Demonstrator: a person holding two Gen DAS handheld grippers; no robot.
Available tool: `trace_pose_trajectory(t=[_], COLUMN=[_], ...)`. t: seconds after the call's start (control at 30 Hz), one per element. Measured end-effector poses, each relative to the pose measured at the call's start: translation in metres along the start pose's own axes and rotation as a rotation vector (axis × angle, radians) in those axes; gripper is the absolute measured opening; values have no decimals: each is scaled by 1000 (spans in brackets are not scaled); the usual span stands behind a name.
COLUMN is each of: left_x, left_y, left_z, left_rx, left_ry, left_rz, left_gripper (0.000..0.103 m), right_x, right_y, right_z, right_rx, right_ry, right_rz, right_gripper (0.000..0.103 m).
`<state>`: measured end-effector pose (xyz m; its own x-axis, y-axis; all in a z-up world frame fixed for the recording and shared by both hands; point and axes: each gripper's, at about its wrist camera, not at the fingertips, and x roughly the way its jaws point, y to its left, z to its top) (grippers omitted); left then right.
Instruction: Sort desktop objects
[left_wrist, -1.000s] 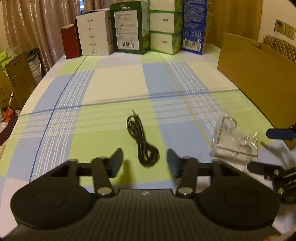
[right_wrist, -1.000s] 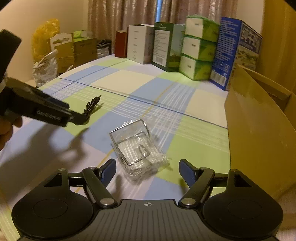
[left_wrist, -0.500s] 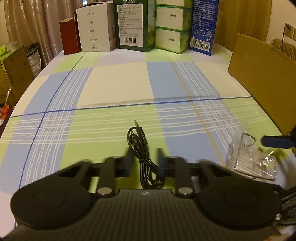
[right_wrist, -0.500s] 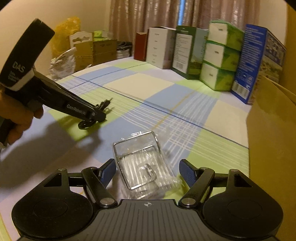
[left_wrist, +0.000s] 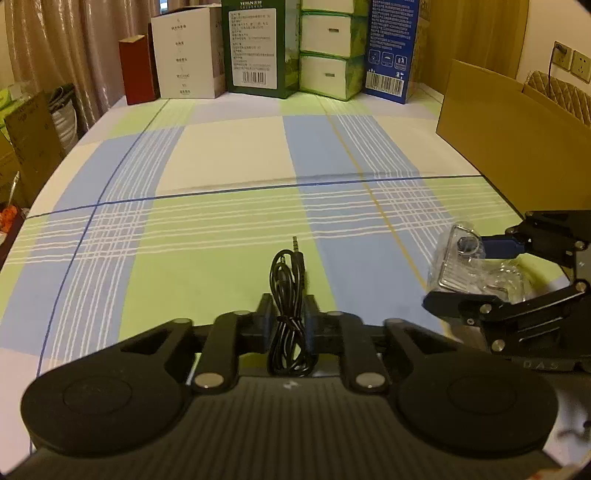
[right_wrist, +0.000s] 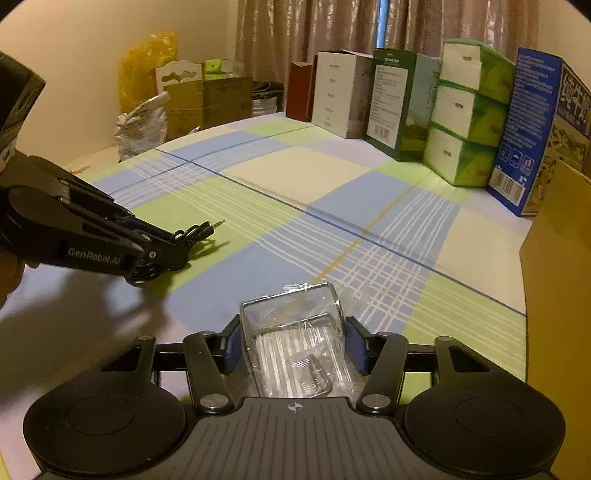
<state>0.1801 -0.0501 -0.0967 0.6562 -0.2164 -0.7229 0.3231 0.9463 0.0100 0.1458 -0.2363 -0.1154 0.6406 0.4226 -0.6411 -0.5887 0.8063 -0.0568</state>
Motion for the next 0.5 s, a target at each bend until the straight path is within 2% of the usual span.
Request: trace_pose_trajectory(t=[0.03, 0.1, 0.13, 0.3, 0.43, 0.5], left_x=[0, 0, 1, 5, 10, 11], left_y=[0, 0, 1, 2, 1, 1], left_z=[-1, -1, -1, 2, 7, 8], left_rx=[1, -9, -17, -25, -35, -39], left_ry=[-3, -5, -5, -10, -4, 0], left_rz=[14, 38, 41, 38, 44, 42], left_gripper=[25, 40, 41, 42, 41, 31], right_x=[-1, -5, -7, -18, -20, -21], right_y=[0, -1, -1, -3, -4, -5], right_z=[0, -1, -1, -5, -5, -5], right_rx=[9, 47, 68, 154, 168, 170], right_ry=[2, 1, 0, -13, -15, -17], right_rz=[-11, -33, -45, -92, -100, -100], right_gripper=[52, 52, 52, 52, 52, 52])
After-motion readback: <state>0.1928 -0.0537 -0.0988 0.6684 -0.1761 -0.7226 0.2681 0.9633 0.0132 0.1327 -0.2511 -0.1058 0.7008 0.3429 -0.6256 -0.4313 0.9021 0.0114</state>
